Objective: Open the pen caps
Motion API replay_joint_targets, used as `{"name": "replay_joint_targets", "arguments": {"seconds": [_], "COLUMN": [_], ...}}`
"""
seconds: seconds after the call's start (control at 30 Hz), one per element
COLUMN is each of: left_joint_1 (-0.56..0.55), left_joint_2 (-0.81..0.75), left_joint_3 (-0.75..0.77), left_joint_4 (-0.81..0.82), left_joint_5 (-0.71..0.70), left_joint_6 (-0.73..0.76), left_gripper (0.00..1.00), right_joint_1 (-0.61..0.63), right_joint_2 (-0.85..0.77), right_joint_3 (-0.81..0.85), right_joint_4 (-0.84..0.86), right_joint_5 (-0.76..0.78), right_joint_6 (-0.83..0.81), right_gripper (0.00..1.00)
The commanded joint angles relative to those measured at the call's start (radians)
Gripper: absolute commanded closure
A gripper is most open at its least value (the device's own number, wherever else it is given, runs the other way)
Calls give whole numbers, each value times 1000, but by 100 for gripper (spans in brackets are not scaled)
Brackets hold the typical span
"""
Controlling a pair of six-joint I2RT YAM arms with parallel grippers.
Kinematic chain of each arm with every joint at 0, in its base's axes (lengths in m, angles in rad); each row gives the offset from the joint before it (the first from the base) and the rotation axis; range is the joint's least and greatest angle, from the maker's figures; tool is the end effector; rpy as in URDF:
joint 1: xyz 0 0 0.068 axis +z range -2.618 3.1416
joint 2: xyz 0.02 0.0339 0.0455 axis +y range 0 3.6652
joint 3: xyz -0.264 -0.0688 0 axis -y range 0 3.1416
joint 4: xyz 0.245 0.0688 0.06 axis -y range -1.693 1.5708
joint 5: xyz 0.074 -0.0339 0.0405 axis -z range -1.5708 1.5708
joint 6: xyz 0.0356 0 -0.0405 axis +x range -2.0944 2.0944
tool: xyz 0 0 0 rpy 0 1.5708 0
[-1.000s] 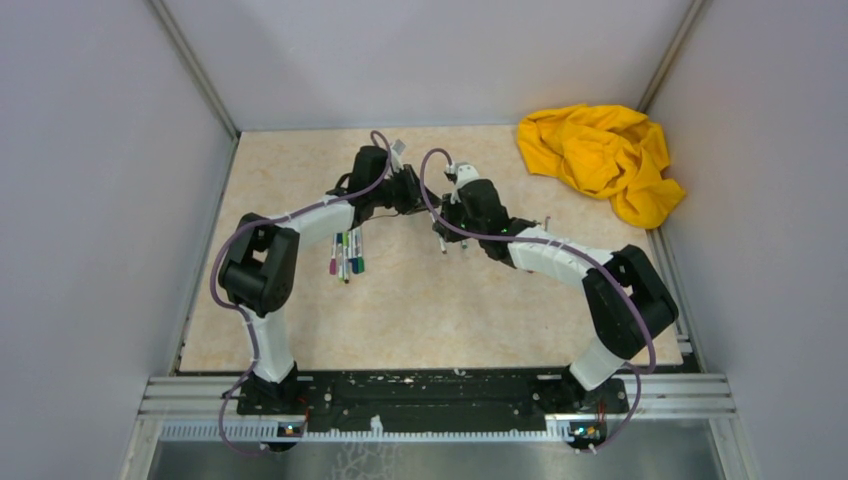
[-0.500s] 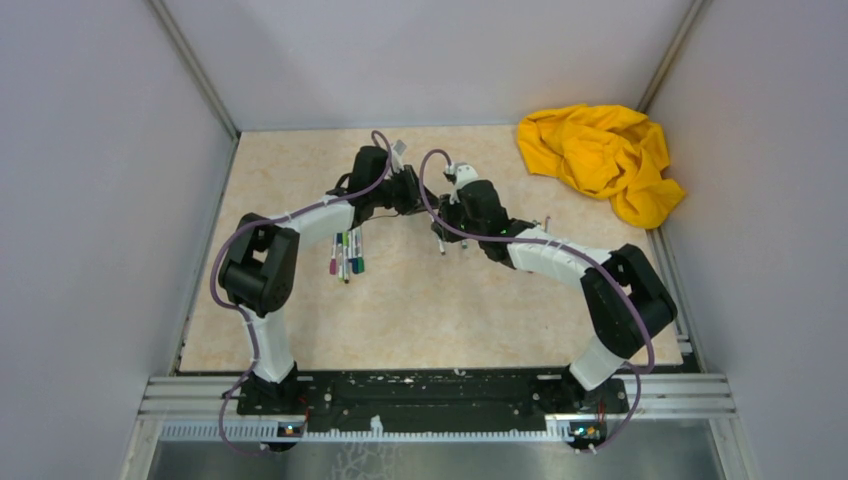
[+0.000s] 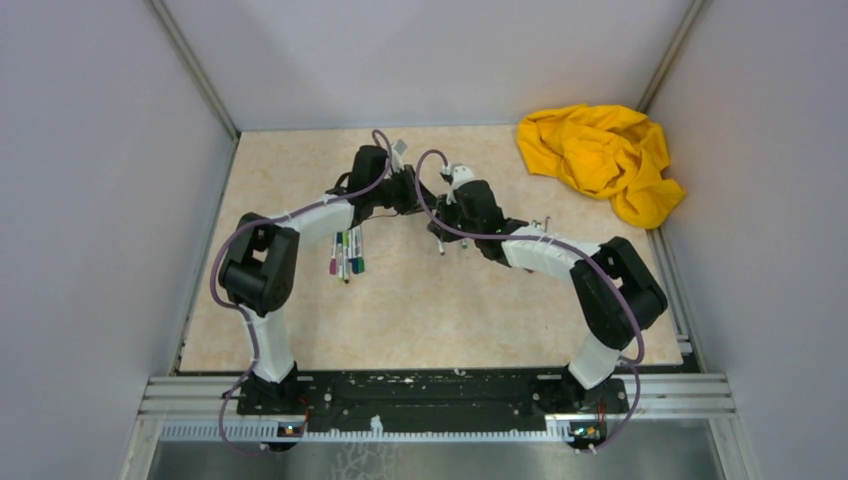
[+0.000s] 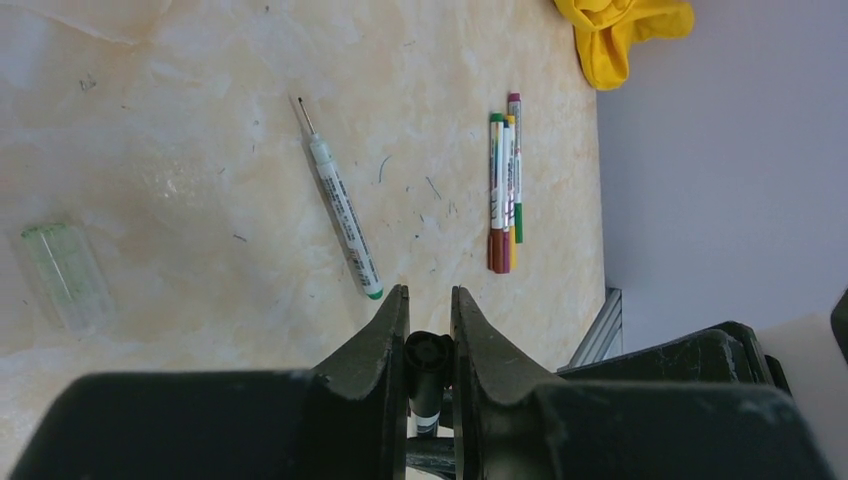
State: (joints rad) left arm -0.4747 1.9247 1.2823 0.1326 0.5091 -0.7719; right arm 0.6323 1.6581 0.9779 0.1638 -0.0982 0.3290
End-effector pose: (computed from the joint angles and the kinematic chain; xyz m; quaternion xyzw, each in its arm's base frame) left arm 0.3793 -0.2144 0.2111 0.0024 0.8444 -0.4622 0.2708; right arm 0.2935 0.2194 0.2150 -0.1548 0.8495 0.2699 0.4260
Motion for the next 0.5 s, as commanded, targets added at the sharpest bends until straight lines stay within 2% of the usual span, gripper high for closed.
{"name": "replay_joint_targets", "arguments": {"seconds": [0.0,0.27,0.47], "left_joint_1": [14,146,182], "left_joint_2": [37,228,321], "left_joint_3": [100,400,529], "left_joint_4": [-28,-128,-207], "left_joint_5": [-18,-8,2], "left_joint_6": [19,-37,-35], "left_gripper": [100,100,100], "right_joint_1": [12,42,64], "right_joint_2": [-3,-82,-138], "right_joint_3": [24,-149,-203], "right_joint_4": [47,74,89], "right_joint_5": [-13,19,90], "right_joint_6": [-15,31,56], "right_gripper": [100,100,100]}}
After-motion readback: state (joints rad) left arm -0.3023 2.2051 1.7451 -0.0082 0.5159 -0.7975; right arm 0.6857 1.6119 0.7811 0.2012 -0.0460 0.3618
